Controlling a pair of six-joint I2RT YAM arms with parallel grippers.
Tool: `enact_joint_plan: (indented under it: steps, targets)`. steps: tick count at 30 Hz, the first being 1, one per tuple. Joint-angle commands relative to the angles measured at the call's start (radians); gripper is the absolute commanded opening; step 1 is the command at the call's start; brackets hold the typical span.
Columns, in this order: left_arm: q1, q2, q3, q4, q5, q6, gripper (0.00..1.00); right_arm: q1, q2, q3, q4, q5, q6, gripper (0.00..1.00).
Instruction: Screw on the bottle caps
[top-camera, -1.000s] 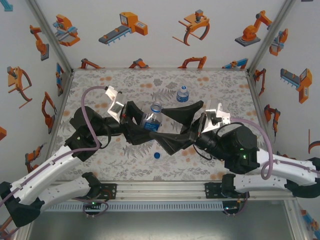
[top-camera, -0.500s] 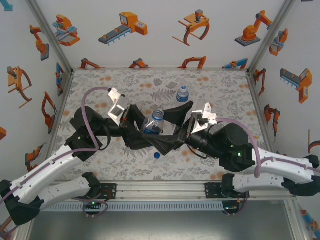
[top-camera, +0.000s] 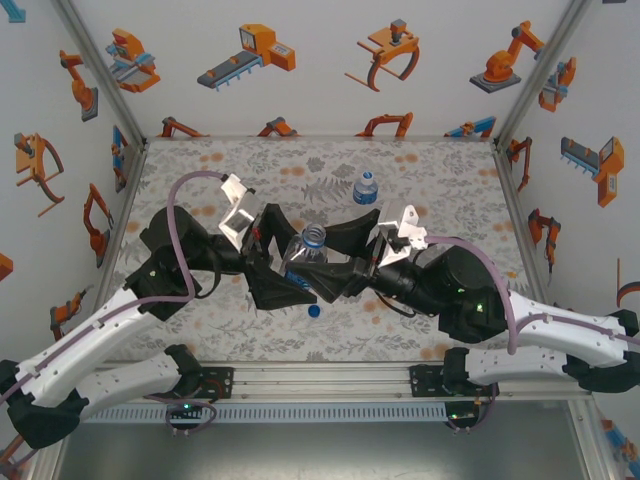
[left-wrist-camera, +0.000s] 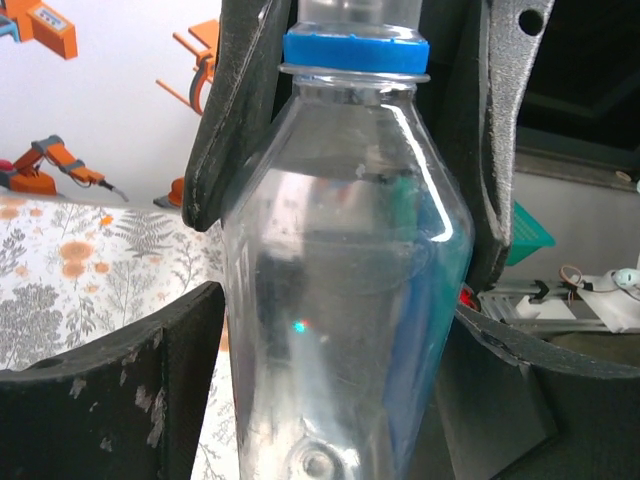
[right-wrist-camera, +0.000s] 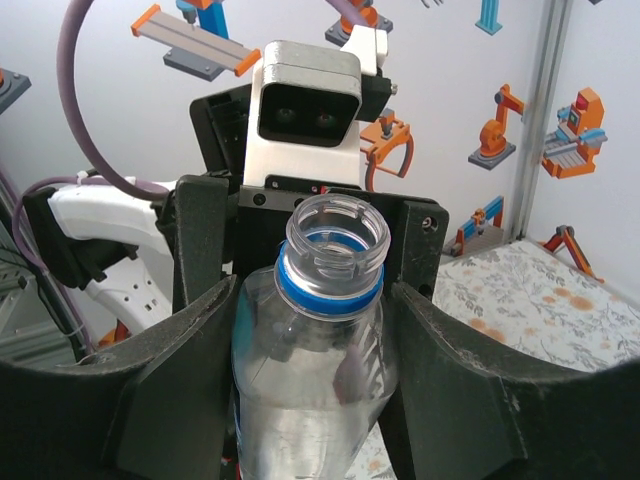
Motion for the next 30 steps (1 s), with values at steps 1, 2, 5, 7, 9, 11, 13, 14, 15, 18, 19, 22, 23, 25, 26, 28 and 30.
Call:
enact_joint_plan:
  steps: [1,2,5,7,9,11,13,14,15,18,19,22,23,25,26,28,30]
  targets:
    - [-0.005,0.01,0.04,-0.084,0.004,0.052,0.72,0.004,-0.003,0.039,0.003,0.003,-0.012,0.37]
    - [-0.005,0.015,0.04,-0.087,0.005,0.052,0.72,0.004,-0.002,0.041,0.003,0.002,-0.013,0.37]
    - [-0.006,0.026,0.046,-0.088,0.006,0.05,0.71,0.004,0.001,0.044,0.005,-0.002,-0.012,0.36]
    - [-0.008,0.034,0.048,-0.087,0.006,0.049,0.69,0.004,0.0,0.045,0.007,-0.002,-0.012,0.35]
    - [-0.011,0.041,0.052,-0.089,0.006,0.049,0.69,0.004,0.001,0.047,0.01,-0.002,-0.013,0.35]
    - [-0.014,0.046,0.055,-0.092,0.006,0.05,0.68,0.004,0.002,0.045,0.016,0.002,-0.013,0.35]
    - [-0.018,0.049,0.054,-0.089,0.006,0.052,0.67,0.004,0.002,0.043,0.022,0.009,-0.013,0.34]
    - [-0.019,0.052,0.054,-0.087,0.006,0.052,0.67,0.004,0.002,0.043,0.024,0.011,-0.012,0.34]
    - [-0.022,0.053,0.054,-0.083,0.008,0.052,0.67,0.004,0.002,0.041,0.027,0.013,-0.013,0.34]
    - [-0.03,0.055,0.054,-0.075,0.017,0.054,0.65,0.004,0.0,0.037,0.029,0.036,-0.007,0.34]
    - [-0.031,0.053,0.054,-0.075,0.018,0.056,0.63,0.004,-0.002,0.035,0.031,0.043,-0.007,0.34]
    - [-0.033,0.051,0.052,-0.074,0.02,0.063,0.59,0.004,-0.005,0.028,0.031,0.068,-0.008,0.33]
    - [-0.034,0.05,0.052,-0.074,0.02,0.064,0.59,0.004,-0.007,0.026,0.031,0.076,-0.007,0.33]
    - [-0.035,0.053,0.052,-0.075,0.023,0.064,0.55,0.005,-0.011,0.021,0.029,0.093,-0.006,0.33]
    - [-0.036,0.054,0.053,-0.074,0.024,0.064,0.54,0.004,-0.012,0.019,0.029,0.099,-0.006,0.33]
    - [-0.036,0.057,0.052,-0.077,0.024,0.066,0.5,0.004,-0.012,0.017,0.026,0.11,-0.007,0.33]
    - [-0.036,0.059,0.057,-0.091,0.023,0.073,0.49,0.004,-0.011,0.015,0.023,0.116,-0.005,0.33]
